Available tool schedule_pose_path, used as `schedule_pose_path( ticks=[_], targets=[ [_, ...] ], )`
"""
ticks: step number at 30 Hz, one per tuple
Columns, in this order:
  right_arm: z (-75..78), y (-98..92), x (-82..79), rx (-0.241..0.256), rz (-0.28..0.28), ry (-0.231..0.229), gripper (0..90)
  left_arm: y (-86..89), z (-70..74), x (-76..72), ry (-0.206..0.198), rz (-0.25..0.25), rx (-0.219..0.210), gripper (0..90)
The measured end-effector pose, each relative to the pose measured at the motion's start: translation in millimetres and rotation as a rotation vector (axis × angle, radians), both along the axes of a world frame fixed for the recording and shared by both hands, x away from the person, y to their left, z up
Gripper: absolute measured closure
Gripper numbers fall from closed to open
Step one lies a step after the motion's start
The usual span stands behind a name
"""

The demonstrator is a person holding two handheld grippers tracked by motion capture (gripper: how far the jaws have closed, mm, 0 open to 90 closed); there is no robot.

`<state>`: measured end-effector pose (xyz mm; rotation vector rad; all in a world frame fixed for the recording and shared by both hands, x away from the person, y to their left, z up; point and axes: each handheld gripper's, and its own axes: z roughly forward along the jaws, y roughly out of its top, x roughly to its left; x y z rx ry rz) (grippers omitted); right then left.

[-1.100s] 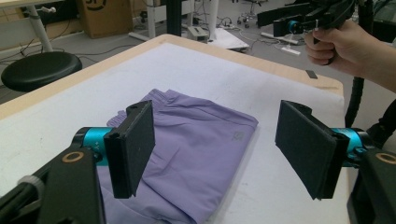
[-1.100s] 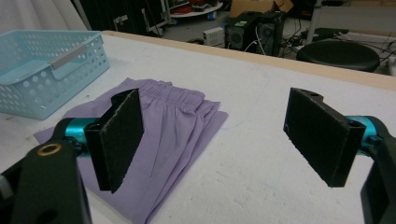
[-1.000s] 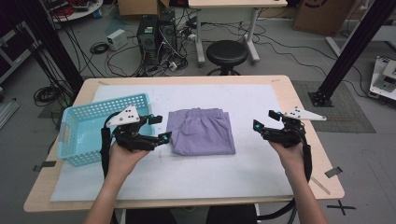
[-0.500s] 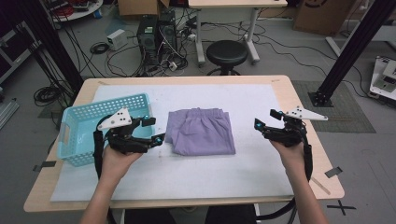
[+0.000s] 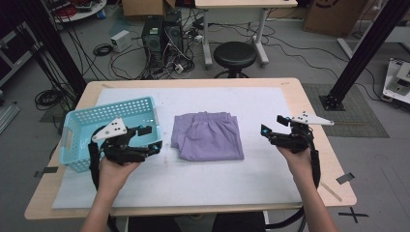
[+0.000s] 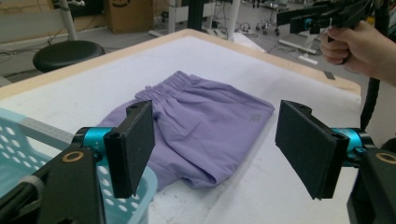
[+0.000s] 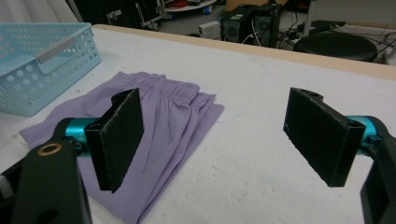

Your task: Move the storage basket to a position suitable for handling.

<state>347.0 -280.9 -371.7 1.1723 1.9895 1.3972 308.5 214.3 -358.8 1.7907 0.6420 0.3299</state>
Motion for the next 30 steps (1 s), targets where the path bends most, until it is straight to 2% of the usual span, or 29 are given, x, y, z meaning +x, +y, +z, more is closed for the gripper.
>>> schedule_pose_path(
  ticks=[1,2,4,8,9,11,12,16,18,19,21,22,23,24,25,26,27,28,30],
  targets=[
    [-1.4,1.5,0.2,-0.003,0.003,0.004,20.8,0.0,0.0,0.0,0.000,0.000,0.000,28.5],
    [-2.8,3.1,0.6,-0.007,0.005,0.006,20.8,-8.5,-4.5,-0.8,0.001,0.003,0.025,28.5],
    [-5.7,6.3,0.8,-0.019,0.009,0.012,20.8,-14.4,-9.2,-1.1,0.007,0.003,0.037,28.5],
    [-9.7,10.4,1.2,-0.041,0.019,0.013,20.9,-15.9,-15.0,-0.9,0.004,0.021,0.048,28.7],
    [-10.9,11.8,1.1,-0.045,0.020,0.019,20.8,-11.9,-17.1,0.7,0.009,0.043,0.051,28.8],
    [-11.4,12.0,1.5,-0.045,0.021,0.019,20.9,-8.8,-18.2,1.4,0.009,0.054,0.052,28.7],
    [-11.9,11.9,2.1,-0.044,0.020,0.019,20.8,-3.1,-19.8,2.1,0.009,0.081,0.047,28.7],
    [-12.7,9.5,2.7,-0.038,0.018,0.023,20.8,6.5,-19.7,2.8,0.005,0.100,0.070,28.7],
    [-12.9,8.8,2.6,-0.035,0.018,0.026,20.8,15.1,-18.8,1.0,0.006,0.105,0.059,28.7],
    [-13.2,7.5,2.8,-0.030,0.013,0.026,20.8,26.5,-17.2,-4.0,-0.002,0.113,0.054,28.8],
    [-13.3,7.1,2.8,-0.029,0.013,0.028,20.8,33.4,-16.4,-7.5,-0.003,0.120,0.052,28.7],
    [-13.5,6.8,3.4,-0.027,0.013,0.029,20.8,50.1,-14.8,-15.7,-0.011,0.137,0.054,28.8],
    [-13.7,6.6,3.8,-0.030,0.014,0.027,20.8,59.5,-14.3,-20.4,-0.016,0.149,0.052,28.8],
    [-13.9,6.8,4.1,-0.030,0.014,0.025,20.9,59.5,-14.3,-20.4,-0.016,0.149,0.052,28.7],
    [-13.8,7.0,4.1,-0.032,0.012,0.027,20.8,79.8,-13.4,-29.9,-0.022,0.178,0.049,28.7],
    [-13.8,7.0,4.1,-0.033,0.012,0.027,20.8,79.8,-13.4,-29.9,-0.022,0.178,0.049,28.7],
    [-13.8,7.3,3.9,-0.032,0.011,0.028,20.8,100.5,-13.0,-39.4,-0.021,0.214,0.044,28.7],
    [-13.8,7.3,3.9,-0.032,0.010,0.027,20.8,100.5,-13.0,-39.4,-0.021,0.214,0.044,28.7],
    [-13.7,7.4,3.9,-0.033,0.010,0.025,20.8,119.9,-12.7,-49.0,-0.025,0.257,0.042,28.7]
  ],
)
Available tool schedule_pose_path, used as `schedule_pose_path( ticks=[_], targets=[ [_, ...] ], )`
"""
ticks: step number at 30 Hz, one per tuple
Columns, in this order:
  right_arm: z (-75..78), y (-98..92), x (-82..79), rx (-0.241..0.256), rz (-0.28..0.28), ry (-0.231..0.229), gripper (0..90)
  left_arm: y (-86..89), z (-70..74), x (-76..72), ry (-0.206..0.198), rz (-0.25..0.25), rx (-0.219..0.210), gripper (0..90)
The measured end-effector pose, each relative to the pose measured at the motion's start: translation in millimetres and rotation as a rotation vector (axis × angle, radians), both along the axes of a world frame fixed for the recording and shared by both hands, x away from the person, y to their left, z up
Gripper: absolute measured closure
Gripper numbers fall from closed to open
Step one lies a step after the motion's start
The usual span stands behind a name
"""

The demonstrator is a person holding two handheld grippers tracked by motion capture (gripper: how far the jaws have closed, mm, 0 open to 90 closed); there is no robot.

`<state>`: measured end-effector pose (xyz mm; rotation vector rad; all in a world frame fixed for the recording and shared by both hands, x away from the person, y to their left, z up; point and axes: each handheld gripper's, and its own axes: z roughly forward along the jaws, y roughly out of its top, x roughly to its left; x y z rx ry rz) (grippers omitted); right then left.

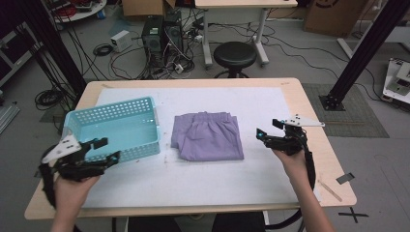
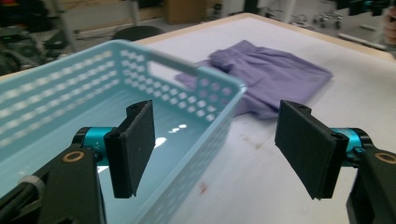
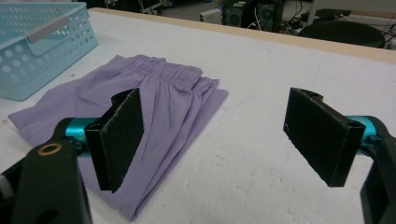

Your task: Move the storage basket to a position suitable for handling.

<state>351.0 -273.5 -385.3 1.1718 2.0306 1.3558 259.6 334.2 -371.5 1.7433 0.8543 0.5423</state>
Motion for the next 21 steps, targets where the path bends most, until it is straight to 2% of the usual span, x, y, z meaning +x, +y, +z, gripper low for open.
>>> schedule_pose_path(
  ticks=[1,3,5,9,10,12,20,21],
  targets=[
    [0.1,0.0,-0.1,-0.002,-0.003,0.002,20.8,16.9,-0.7,-8.7,-0.008,0.039,0.001,28.7],
    [0.0,0.0,-0.1,-0.001,-0.004,0.002,20.8,30.9,-2.9,-15.5,-0.010,0.076,0.002,28.7],
    [0.1,-0.1,-0.2,-0.003,-0.005,0.003,20.8,36.8,-4.2,-18.2,-0.011,0.088,0.005,28.7],
    [0.2,-1.4,-0.3,0.001,-0.010,0.001,20.8,55.5,-9.8,-26.5,-0.020,0.151,0.018,28.7],
    [0.3,-1.7,-0.3,0.003,-0.010,0.002,20.8,63.8,-13.2,-29.8,-0.027,0.179,0.014,28.7],
    [0.3,-2.2,-0.4,0.004,-0.014,0.004,20.8,67.9,-15.1,-31.3,-0.028,0.188,0.012,28.7],
    [-0.1,-4.7,0.6,0.004,-0.019,0.004,20.8,96.7,-37.6,-39.4,-0.005,0.279,0.006,28.0],
    [-0.1,-4.6,0.6,0.003,-0.020,0.004,20.8,99.3,-40.2,-40.3,-0.014,0.289,-0.002,27.5]
  ],
)
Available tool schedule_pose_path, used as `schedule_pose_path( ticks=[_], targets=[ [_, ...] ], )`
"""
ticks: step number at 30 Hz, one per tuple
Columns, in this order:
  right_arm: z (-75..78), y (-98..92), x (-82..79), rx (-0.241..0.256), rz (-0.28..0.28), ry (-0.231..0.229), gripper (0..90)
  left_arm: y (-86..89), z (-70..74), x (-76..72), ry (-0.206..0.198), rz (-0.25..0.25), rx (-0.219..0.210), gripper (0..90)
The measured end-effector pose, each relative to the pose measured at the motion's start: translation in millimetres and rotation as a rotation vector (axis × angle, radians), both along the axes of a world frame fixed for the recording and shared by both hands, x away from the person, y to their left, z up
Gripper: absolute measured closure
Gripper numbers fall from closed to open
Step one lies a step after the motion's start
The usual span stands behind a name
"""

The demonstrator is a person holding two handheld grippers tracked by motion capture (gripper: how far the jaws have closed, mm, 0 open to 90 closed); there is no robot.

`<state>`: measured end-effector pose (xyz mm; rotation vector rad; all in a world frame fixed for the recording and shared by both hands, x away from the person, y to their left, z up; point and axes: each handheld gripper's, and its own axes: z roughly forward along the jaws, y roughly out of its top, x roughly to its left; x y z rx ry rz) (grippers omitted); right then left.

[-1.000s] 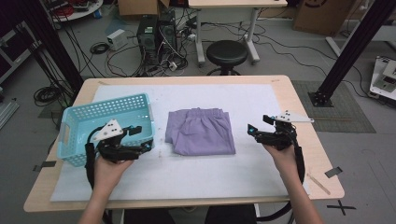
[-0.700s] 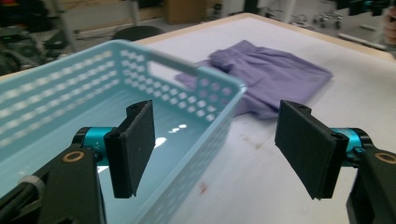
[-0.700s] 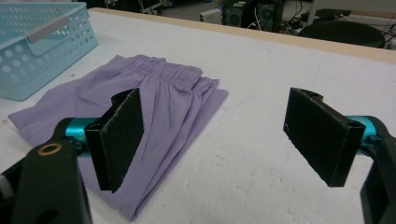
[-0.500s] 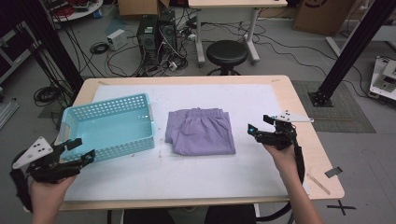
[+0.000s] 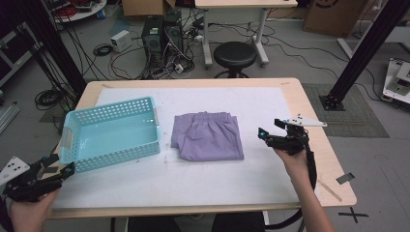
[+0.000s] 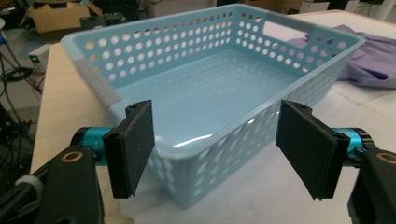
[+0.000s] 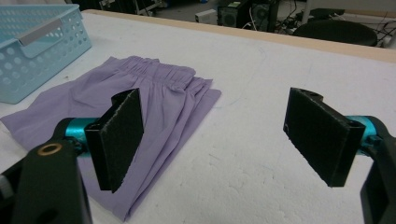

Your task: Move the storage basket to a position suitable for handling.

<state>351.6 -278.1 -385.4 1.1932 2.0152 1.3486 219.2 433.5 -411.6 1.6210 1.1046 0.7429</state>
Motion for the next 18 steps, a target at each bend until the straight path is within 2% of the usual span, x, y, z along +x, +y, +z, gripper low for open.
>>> schedule_pose_path(
  ticks=[3,6,15,17,18],
  targets=[
    [0.0,0.3,0.1,0.000,0.001,-0.001,20.8,5.6,-4.8,1.3,0.032,0.015,-0.001,27.4],
    [0.1,0.4,0.1,-0.001,0.001,-0.004,20.8,9.4,-8.6,2.4,0.038,0.032,0.013,27.4],
    [0.2,1.7,0.1,-0.005,0.004,-0.002,20.8,6.3,-20.4,18.3,0.092,0.008,-0.013,27.4],
    [0.1,1.5,0.2,-0.003,0.004,0.000,20.8,2.5,-21.0,21.7,0.095,-0.009,-0.021,28.1],
    [0.0,0.9,0.4,-0.003,0.004,0.001,20.8,-0.3,-20.5,23.1,0.094,-0.002,-0.013,28.2]
  ],
)
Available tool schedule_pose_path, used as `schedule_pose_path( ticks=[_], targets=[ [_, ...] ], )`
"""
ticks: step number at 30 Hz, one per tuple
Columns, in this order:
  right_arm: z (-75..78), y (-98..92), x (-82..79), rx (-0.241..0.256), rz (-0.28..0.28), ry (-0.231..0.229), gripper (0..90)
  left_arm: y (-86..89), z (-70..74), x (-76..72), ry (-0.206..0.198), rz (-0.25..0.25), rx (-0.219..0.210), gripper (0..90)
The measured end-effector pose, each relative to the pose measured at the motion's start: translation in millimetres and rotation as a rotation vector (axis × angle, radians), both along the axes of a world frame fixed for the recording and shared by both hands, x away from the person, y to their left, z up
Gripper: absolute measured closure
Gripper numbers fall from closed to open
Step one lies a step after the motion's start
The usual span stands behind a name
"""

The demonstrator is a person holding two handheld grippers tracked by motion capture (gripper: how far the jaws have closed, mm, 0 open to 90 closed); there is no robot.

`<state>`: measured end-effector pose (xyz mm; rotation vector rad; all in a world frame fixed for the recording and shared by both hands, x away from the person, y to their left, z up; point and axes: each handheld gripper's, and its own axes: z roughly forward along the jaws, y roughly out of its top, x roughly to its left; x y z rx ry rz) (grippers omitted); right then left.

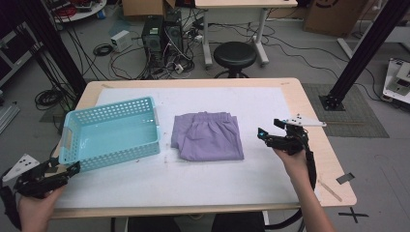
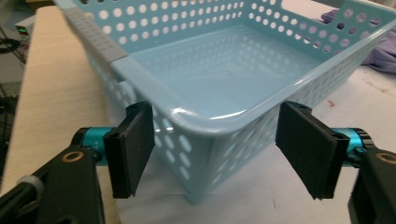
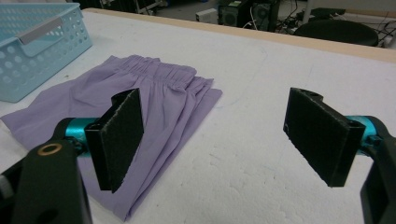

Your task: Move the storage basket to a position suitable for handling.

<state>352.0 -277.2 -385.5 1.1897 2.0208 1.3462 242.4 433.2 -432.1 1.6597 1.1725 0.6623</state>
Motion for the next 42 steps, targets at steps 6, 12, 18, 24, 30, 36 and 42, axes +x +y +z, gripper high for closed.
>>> schedule_pose_path(
  ticks=[6,12,18,24,30,36,42],
  targets=[
    [-0.3,0.5,0.6,0.001,-0.001,0.002,20.9,-6.5,4.2,5.2,0.000,0.022,-0.012,34.1],
    [-0.2,1.3,0.7,0.000,0.002,0.001,20.8,-20.6,6.2,11.9,0.007,0.028,-0.027,36.4],
    [-0.1,0.7,0.9,0.000,0.000,-0.003,20.8,-35.2,10.3,22.9,0.027,0.031,-0.052,40.5],
    [0.2,-0.3,1.0,0.003,0.001,-0.002,20.8,-37.7,13.8,30.7,0.035,0.041,-0.134,42.1],
    [0.2,-0.4,1.5,0.003,0.001,-0.002,20.8,-40.9,13.8,36.1,0.048,0.036,-0.139,42.1],
    [0.9,0.2,1.4,0.002,0.002,-0.005,20.8,-51.6,16.6,48.2,0.057,0.030,-0.147,42.4],
    [1.0,0.5,1.3,-0.001,0.002,-0.004,20.8,-65.4,18.0,63.9,0.075,0.023,-0.149,42.5]
  ],
)
